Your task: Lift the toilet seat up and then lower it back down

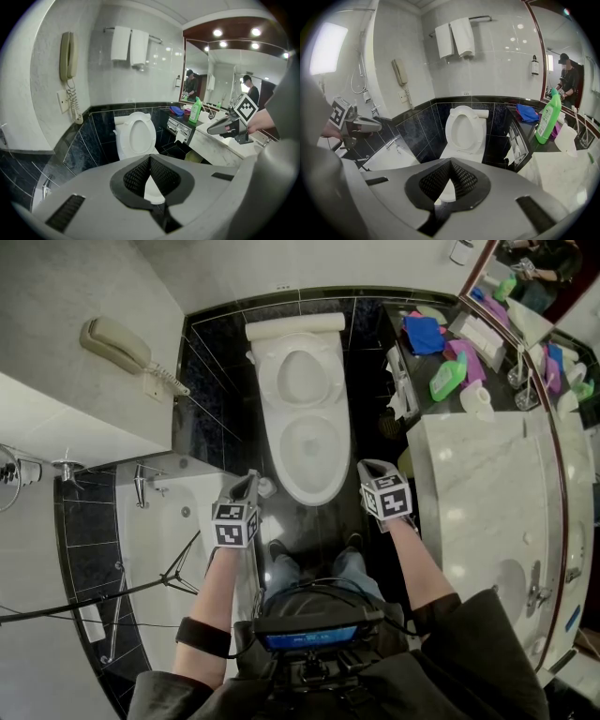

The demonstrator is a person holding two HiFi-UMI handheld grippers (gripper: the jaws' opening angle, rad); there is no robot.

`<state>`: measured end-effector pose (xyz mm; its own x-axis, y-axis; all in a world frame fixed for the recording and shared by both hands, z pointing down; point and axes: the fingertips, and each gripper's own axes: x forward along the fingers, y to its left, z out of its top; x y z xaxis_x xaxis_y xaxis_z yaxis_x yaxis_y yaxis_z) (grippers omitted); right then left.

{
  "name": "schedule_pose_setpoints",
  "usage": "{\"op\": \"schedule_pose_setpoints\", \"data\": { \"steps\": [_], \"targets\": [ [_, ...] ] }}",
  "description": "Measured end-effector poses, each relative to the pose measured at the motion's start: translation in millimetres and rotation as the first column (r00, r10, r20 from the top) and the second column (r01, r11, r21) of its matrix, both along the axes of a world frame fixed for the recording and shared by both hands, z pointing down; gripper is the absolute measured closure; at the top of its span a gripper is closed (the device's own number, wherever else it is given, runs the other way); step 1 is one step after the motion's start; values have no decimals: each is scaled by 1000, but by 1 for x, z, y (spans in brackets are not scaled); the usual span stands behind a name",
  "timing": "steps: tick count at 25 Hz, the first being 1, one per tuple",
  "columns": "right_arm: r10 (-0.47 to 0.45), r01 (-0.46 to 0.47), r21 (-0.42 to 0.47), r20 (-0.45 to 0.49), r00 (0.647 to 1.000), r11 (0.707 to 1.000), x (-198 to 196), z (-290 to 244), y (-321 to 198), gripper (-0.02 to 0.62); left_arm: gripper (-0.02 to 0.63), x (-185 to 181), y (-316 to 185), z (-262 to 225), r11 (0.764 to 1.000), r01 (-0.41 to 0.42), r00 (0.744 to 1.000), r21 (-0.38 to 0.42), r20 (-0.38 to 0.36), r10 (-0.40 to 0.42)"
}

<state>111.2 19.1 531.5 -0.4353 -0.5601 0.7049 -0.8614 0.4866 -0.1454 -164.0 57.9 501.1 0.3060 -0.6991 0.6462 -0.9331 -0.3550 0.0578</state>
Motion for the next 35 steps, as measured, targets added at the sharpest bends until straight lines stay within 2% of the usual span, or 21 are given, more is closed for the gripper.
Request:
{"op": "schedule_pose_setpoints", "data": {
  "steps": [35],
  "targets": [
    [-10,10,-17,-26,1000,1000,6,13,3,588,600,-5,0,1,1000,5,1000,-1,1,-5]
  ]
}}
